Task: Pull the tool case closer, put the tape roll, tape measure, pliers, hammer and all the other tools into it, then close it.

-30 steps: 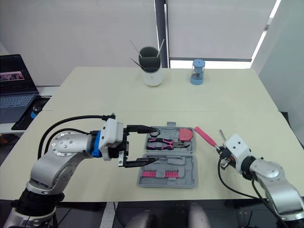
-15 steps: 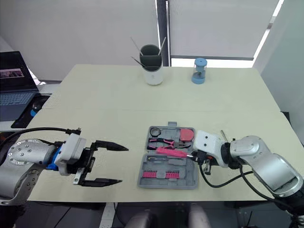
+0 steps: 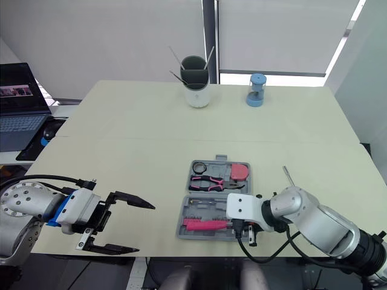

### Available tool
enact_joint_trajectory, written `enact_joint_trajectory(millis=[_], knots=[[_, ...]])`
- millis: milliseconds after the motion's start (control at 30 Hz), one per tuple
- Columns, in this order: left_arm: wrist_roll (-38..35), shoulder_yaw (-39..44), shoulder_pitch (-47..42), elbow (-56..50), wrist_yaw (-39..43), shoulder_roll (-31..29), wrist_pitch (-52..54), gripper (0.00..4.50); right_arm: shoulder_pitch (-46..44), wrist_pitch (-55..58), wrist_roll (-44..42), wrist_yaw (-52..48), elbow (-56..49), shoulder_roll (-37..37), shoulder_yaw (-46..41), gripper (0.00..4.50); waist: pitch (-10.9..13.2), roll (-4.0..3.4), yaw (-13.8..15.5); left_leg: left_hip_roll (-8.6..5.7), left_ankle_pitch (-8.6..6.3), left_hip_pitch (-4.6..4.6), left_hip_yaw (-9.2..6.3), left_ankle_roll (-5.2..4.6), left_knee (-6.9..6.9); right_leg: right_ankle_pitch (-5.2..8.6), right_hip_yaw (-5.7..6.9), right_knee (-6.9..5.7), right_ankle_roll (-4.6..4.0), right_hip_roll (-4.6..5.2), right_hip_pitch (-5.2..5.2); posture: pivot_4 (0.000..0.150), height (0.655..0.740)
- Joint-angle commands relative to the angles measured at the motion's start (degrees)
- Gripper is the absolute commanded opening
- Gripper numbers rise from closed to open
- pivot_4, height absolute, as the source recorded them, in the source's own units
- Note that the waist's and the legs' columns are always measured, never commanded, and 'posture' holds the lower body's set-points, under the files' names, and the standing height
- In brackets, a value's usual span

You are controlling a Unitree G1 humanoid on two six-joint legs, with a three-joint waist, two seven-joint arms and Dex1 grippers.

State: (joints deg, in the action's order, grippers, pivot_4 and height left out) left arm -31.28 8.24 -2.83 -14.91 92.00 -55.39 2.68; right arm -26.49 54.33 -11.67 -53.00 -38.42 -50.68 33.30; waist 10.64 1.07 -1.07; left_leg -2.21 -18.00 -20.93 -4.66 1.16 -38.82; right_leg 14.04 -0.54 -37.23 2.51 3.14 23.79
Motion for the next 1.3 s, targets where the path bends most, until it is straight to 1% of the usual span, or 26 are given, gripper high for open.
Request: enact_joint_trajectory(millis=[33, 267, 433, 567, 800, 1000, 1300], knots=[[-0.4, 0.0, 0.1, -0.1, 0.5, -1.7, -1.8, 4.50, -0.9, 0.7, 0.4, 0.5, -3.4, 0.1, -0.8, 0.19, 0.0, 0.00, 0.0, 0.00, 0.00, 0.00, 0.00, 0.00, 0.00, 0.00, 0.00, 0.00, 0.00, 0.00, 0.00, 0.150, 0.7400], [-0.8, 0.0, 3.3, -1.6, 0.5, -2.7, -3.9, 4.50, -1.1, 1.2, 1.7, 0.8, -4.1, 0.5, 1.4, 0.19, 0.0, 0.00, -0.4, 0.01, -0.01, 0.00, -0.01, -0.01, 0.01, 0.00, 0.01, 0.00, 0.00, 0.00, 0.01, 0.150, 0.7400], [-0.9, 0.2, 2.5, -0.8, 0.4, -2.6, -2.8, 4.50, -2.5, 1.7, 1.8, 0.7, -3.0, 1.8, 1.7, 0.19, 0.0, 0.00, -0.4, 0.01, 0.00, 0.01, 0.00, -0.01, 0.00, 0.00, 0.01, -0.01, 0.00, -0.01, 0.00, 0.150, 0.7400], [0.4, -0.5, -1.2, 3.0, 0.3, -2.1, -2.7, 4.50, -4.9, 2.3, 1.7, 0.6, -0.6, 4.0, 2.0, 0.19, 0.0, 0.00, -0.5, 0.02, 0.00, 0.03, -0.02, -0.01, 0.00, 0.00, 0.04, -0.06, -0.01, -0.04, 0.00, 0.150, 0.7400], [1.8, -1.7, -4.1, 6.2, 0.1, -2.1, -2.7, 4.50, -6.8, -0.2, 4.3, 0.6, 3.9, 4.9, 4.2, 0.19, 0.0, -0.01, -0.5, -0.03, -0.01, 0.02, 0.01, -0.02, 0.00, -0.01, 0.05, -0.07, -0.01, -0.05, 0.03, 0.150, 0.7400], [2.0, -2.0, -3.9, 5.1, -0.1, -2.1, -2.1, 4.50, -7.8, -2.3, 6.4, 0.3, 8.0, 6.8, 4.9, 0.19, 0.0, -0.01, -0.5, -0.01, -0.02, 0.00, 0.01, -0.03, 0.02, -0.01, 0.04, -0.08, -0.02, -0.03, 0.08, 0.150, 0.7400], [2.3, -2.0, -3.5, 3.9, -0.4, -2.7, -0.7, 4.50, -8.3, -6.0, 9.2, -0.4, 11.4, 8.6, 6.0, 0.19, 0.0, 0.00, -0.5, -0.01, -0.02, 0.00, 0.02, -0.04, 0.02, -0.02, 0.03, -0.13, -0.02, -0.03, 0.10, 0.150, 0.7400]])
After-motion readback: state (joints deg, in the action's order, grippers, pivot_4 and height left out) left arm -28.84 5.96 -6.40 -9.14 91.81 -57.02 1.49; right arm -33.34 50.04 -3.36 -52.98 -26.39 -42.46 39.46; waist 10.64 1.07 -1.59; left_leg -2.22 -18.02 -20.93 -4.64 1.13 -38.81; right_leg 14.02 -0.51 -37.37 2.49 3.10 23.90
